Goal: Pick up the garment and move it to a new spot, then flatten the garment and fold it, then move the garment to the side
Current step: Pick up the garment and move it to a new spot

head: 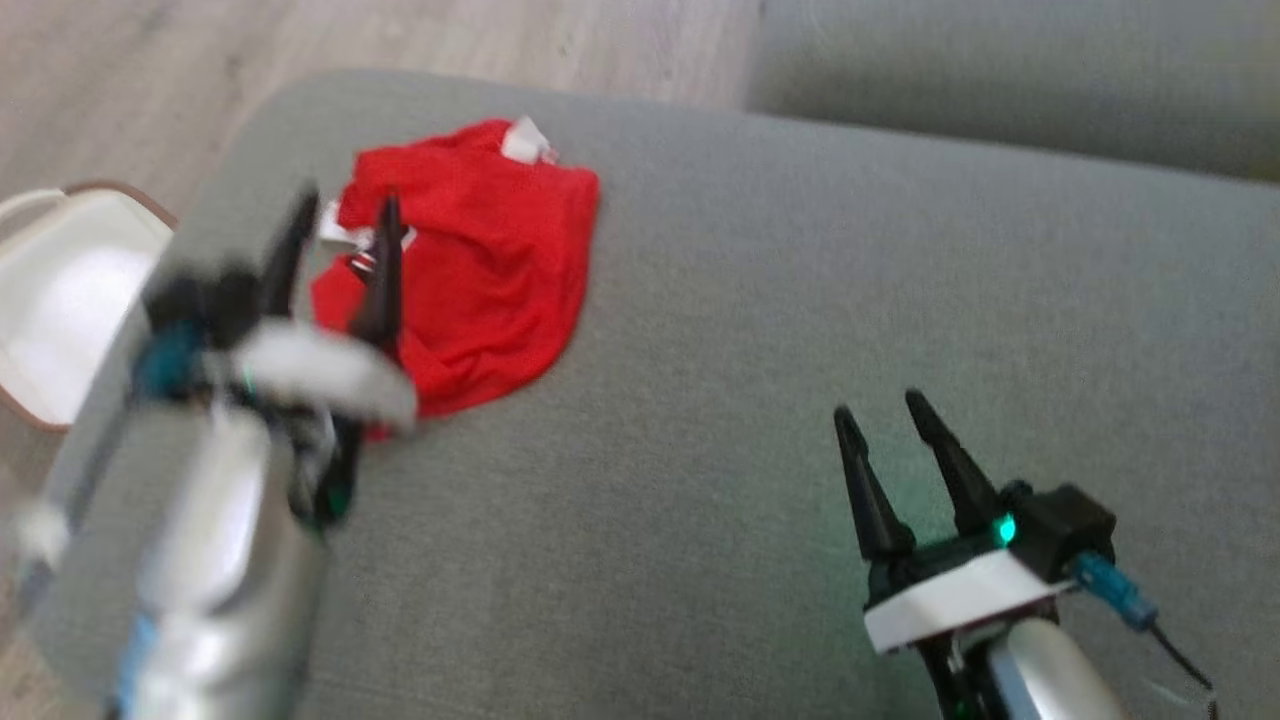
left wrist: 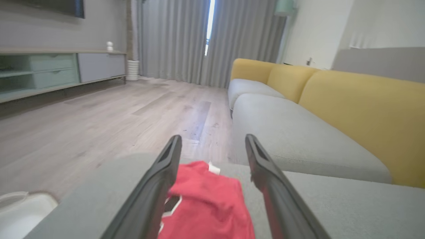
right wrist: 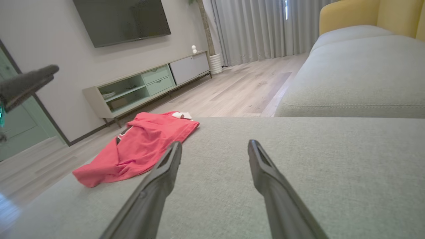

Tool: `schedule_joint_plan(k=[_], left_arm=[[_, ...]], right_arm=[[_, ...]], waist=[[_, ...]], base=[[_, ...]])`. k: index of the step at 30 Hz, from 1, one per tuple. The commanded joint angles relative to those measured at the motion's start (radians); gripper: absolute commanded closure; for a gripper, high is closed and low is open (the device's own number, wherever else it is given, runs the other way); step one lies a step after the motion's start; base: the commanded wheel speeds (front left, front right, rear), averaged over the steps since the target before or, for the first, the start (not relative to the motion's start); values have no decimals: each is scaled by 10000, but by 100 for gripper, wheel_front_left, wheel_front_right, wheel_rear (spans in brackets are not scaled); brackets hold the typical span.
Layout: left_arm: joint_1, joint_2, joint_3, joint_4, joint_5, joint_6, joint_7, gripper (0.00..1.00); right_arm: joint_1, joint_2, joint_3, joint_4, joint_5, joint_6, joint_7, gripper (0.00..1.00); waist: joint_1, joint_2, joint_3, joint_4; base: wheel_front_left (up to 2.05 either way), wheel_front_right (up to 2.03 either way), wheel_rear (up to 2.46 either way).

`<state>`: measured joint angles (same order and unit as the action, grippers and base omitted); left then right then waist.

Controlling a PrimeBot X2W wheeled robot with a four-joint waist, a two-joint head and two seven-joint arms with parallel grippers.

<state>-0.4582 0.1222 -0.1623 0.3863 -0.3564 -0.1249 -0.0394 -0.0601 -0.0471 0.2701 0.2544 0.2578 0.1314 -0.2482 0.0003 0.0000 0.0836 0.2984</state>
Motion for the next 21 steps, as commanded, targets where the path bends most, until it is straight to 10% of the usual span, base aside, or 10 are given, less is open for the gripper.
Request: schedule_joint_plan(k=[1,21], left_arm=[[-1280,542,-17,-26,-73,-48,541,0],[-6079,2417,-3427,4443,-2376,-56,6135,0]], right_arm=[[-517,-32,169,-405,-193,-7,-135,0],[-1971,-32,170,-1775,-252,-7,-136,0]], waist=[[-3,0,977,-671],[-3,0,3574,-2867]], base=[[0,0,0],[0,0,0]])
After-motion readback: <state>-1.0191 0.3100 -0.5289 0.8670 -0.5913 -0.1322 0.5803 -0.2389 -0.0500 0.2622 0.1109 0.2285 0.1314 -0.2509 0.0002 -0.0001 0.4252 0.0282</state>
